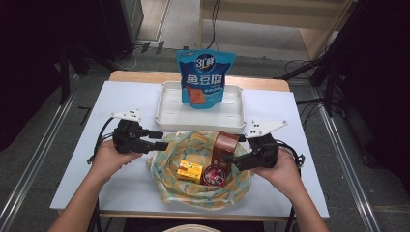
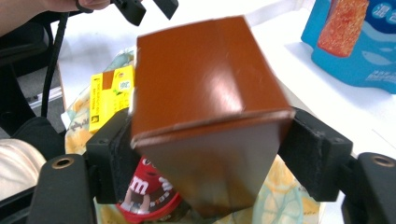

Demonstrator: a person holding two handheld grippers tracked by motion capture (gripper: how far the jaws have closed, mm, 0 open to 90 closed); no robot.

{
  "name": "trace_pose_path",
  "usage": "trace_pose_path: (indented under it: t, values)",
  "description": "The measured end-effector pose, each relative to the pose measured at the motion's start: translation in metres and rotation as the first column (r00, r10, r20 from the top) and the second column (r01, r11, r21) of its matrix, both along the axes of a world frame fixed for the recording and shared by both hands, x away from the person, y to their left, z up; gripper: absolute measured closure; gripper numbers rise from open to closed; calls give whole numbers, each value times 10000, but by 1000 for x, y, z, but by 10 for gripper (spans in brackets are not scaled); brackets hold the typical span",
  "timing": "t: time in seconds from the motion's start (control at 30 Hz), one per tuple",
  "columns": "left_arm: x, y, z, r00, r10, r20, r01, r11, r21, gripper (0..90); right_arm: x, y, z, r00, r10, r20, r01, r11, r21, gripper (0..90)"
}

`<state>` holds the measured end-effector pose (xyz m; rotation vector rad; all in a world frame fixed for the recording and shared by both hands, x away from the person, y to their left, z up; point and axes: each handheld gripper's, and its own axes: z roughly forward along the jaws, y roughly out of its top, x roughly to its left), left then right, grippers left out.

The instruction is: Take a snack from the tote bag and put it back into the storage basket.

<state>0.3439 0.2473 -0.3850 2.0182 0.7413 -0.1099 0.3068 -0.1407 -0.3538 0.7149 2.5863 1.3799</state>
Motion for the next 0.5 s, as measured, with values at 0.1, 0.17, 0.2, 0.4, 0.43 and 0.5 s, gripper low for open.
trace_pose_path:
  t: [0.1,0.17,0.2,0.4,0.43,0.5]
  values:
    - [1,1,-1,10000,46,-7,-46,10000,-61,406,4,4,5,9999,109,38,-109,9999,51,264]
    - [1,2,0,10000,91,0,-91,9999,-62,406,6,6,6,9999,156,12,-156,9999,-4,268]
    - [1,2,-1,9999,101,19,-101,9999,-45,407,7,8,7,9998,203,43,-203,9998,-42,271]
    - [1,2,-2,9999,59,-113,-61,9999,-138,406,11,11,8,9995,300,-97,-302,9993,-204,366]
    - [1,3,-2,9999,57,-115,-59,9999,-138,407,12,11,7,9995,306,-114,-308,9993,-219,379]
    - [2,3,-2,9999,76,-111,-78,9999,-149,407,12,11,7,9994,332,-58,-333,9992,-234,389]
